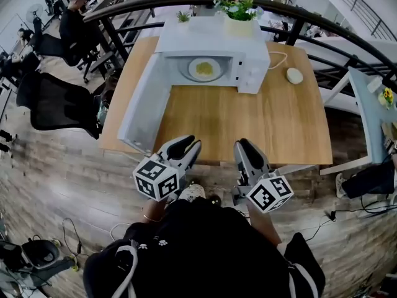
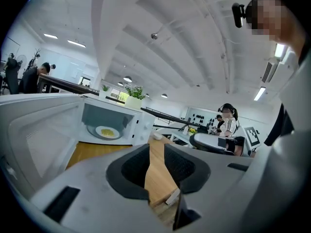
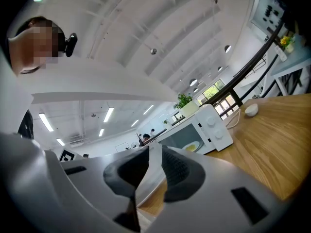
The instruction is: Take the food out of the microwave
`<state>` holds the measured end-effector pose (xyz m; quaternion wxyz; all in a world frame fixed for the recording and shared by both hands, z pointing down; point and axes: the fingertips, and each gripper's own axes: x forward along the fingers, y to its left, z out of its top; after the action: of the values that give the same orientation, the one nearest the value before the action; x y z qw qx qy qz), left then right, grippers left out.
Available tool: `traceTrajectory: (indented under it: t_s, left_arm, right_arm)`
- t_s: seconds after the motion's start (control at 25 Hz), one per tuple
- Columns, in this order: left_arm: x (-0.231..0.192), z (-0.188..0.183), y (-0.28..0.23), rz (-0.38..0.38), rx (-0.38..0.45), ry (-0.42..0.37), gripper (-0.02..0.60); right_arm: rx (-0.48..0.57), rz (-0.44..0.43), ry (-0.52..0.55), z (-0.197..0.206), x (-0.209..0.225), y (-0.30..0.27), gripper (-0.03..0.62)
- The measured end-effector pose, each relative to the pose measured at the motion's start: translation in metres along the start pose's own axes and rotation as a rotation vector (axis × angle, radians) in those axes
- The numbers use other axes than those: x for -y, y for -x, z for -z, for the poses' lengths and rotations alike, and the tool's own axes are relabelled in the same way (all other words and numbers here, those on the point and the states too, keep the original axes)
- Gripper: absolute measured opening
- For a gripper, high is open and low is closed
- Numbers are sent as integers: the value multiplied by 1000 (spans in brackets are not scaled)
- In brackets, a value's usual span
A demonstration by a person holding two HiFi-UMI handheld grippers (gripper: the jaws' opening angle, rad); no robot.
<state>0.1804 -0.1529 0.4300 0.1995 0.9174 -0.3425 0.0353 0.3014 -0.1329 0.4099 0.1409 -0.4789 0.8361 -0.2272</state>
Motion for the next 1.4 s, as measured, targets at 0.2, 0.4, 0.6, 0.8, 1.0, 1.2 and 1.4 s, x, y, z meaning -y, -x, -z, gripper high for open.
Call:
traceTrajectory:
  t_s: [0.2,0.4,0.6,0.8,1.0,1.2,1.4]
  left_arm:
    - [-21,-3,-10,-41,-5,13,78]
    - [-47,-16,-34,-58,12,8,84]
    - [-78,-21,-70,-64,-21,-16,91]
    - [-117,-28,-103,-68,-27,39,95]
    - [-160,-26,-131,-81,-55,95,118]
    - [-195,-10,-156,-100,-77,233,145]
    - [-228,-2,-174,-147,-72,342,163]
  right_arm:
    - [-8,-14,-44,0,11,-19,71]
    - [-20,-3,-48,-8,29,-46,84]
    - [-64,14,-69,-10,49,-82,97]
    - [-107,38,-100,-7,72,-124,113]
    - [-147,72,-133,4,92,-167,121]
    - [-173,144,-211,19,121,-198,136]
    - [-183,213,-277,31,153,-225,150]
